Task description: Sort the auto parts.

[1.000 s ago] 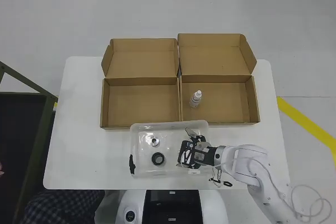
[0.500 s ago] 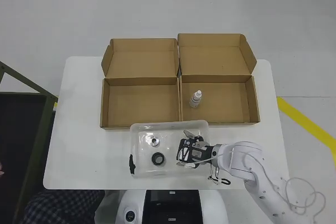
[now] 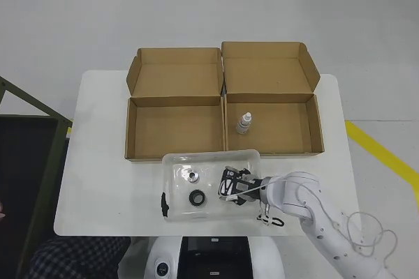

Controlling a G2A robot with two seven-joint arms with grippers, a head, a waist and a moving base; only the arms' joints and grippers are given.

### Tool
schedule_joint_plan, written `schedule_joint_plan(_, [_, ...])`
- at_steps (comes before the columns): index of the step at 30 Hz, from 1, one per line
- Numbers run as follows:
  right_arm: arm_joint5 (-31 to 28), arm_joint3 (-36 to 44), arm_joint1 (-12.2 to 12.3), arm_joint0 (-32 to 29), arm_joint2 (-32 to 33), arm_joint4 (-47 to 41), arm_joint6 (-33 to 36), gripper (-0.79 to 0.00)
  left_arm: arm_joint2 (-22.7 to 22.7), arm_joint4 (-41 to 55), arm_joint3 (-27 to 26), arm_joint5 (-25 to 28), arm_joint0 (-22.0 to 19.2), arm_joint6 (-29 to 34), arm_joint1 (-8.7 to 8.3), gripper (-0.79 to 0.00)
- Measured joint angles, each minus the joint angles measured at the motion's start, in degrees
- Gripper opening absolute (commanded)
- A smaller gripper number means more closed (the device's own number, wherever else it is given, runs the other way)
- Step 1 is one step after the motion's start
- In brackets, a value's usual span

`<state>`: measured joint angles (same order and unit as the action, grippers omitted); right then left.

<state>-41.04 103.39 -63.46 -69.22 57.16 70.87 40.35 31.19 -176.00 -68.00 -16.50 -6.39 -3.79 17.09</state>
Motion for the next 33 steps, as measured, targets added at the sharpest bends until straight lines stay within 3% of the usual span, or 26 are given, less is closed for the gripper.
schedule_joint_plan(4, [0.16,-0.93,-0.16,0.9,-1.02,-0.28,0.52,-0.443,0.0,0.0,0.0,0.0,0.0,0.0,0.0,0.0])
schedule_joint_plan(18, [0.1,-0.04,0.16,1.12,-1.11,-0.32,1.0,-0.785,0.0,0.0,0.0,0.0,0.0,0.0,0.0,0.0])
schedule_joint_plan(33, [0.1,4.96,0.71,0.04,0.72,-2.28,-3.6,-0.785,0.0,0.0,0.0,0.0,0.0,0.0,0.0,0.0])
